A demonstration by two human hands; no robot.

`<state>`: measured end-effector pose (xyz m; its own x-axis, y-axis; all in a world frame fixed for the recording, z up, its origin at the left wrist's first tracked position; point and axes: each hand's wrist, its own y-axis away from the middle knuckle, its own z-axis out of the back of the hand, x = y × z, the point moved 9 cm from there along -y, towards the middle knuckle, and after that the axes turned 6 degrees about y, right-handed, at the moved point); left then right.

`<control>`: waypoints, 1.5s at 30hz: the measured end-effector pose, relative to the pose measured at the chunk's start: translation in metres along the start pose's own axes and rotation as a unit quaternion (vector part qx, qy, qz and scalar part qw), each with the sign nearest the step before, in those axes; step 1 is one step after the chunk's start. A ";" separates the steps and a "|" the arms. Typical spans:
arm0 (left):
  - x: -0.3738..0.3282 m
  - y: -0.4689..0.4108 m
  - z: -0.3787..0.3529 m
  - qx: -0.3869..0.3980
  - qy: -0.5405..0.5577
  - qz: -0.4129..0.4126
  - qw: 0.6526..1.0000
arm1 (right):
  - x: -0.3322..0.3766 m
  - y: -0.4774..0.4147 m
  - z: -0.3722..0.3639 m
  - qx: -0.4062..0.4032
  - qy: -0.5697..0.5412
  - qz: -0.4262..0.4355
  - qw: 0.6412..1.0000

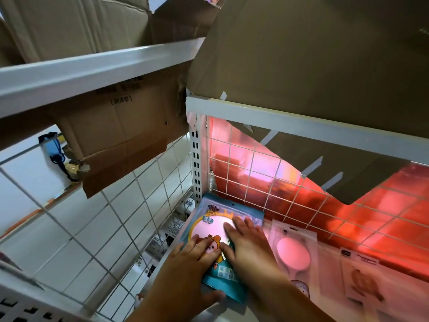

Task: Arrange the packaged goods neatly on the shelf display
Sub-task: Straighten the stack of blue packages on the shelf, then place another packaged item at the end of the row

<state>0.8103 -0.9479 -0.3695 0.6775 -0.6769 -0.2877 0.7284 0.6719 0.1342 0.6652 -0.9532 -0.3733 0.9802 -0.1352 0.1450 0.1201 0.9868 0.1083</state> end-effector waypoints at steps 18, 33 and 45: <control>-0.007 -0.001 0.014 -0.032 -0.004 0.001 0.999 | 0.001 0.000 0.004 -0.006 -0.004 0.011 1.000; -0.042 0.021 0.072 -0.063 0.057 -0.101 0.991 | -0.003 0.089 0.080 -0.150 -0.068 -0.145 0.976; -0.160 0.038 0.152 -0.121 0.246 -0.229 0.934 | -0.035 0.244 0.164 -0.264 -0.045 -0.259 0.928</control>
<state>0.7451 -0.8593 -0.1741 0.1274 -0.7300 -0.6715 0.8453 0.4341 -0.3116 0.6341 -0.7219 -0.1908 0.7547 -0.5873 0.2926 0.6558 0.6899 -0.3065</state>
